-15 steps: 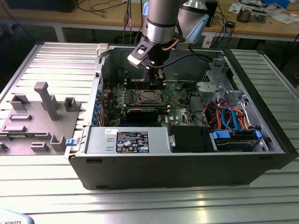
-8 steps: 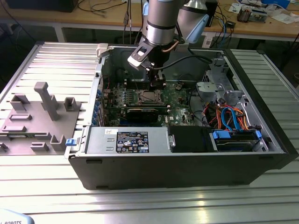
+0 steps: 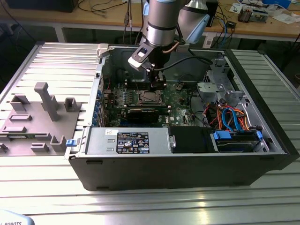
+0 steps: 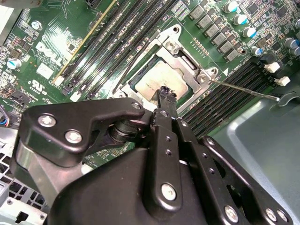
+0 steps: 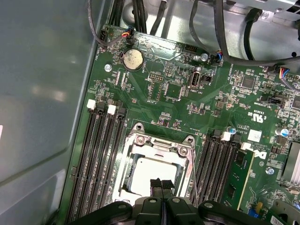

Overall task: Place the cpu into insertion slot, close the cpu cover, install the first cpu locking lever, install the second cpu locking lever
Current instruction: 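Install the first cpu locking lever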

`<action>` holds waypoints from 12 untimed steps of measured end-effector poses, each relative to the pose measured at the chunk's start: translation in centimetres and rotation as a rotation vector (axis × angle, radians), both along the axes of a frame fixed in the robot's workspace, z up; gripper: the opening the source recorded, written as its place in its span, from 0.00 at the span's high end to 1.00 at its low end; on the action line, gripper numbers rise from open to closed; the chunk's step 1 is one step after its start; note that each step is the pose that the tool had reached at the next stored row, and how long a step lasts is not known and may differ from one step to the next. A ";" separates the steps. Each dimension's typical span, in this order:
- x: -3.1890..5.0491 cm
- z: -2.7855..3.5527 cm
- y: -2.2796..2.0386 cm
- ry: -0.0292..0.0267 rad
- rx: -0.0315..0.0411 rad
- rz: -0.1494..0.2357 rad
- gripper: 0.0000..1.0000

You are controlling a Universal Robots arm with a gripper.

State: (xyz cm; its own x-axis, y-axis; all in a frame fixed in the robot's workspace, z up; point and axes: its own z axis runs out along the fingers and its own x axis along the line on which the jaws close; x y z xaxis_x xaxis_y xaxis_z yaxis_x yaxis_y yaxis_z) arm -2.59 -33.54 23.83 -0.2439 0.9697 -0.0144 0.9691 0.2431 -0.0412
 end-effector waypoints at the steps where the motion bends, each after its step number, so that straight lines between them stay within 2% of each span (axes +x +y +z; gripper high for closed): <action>1: 0.00 -0.01 0.00 0.0000 0.0000 0.000 0.89; 6: 0.00 -0.02 0.00 0.0001 -0.0001 0.006 0.89; 12: 0.00 -0.02 0.00 0.0000 0.0001 0.029 0.89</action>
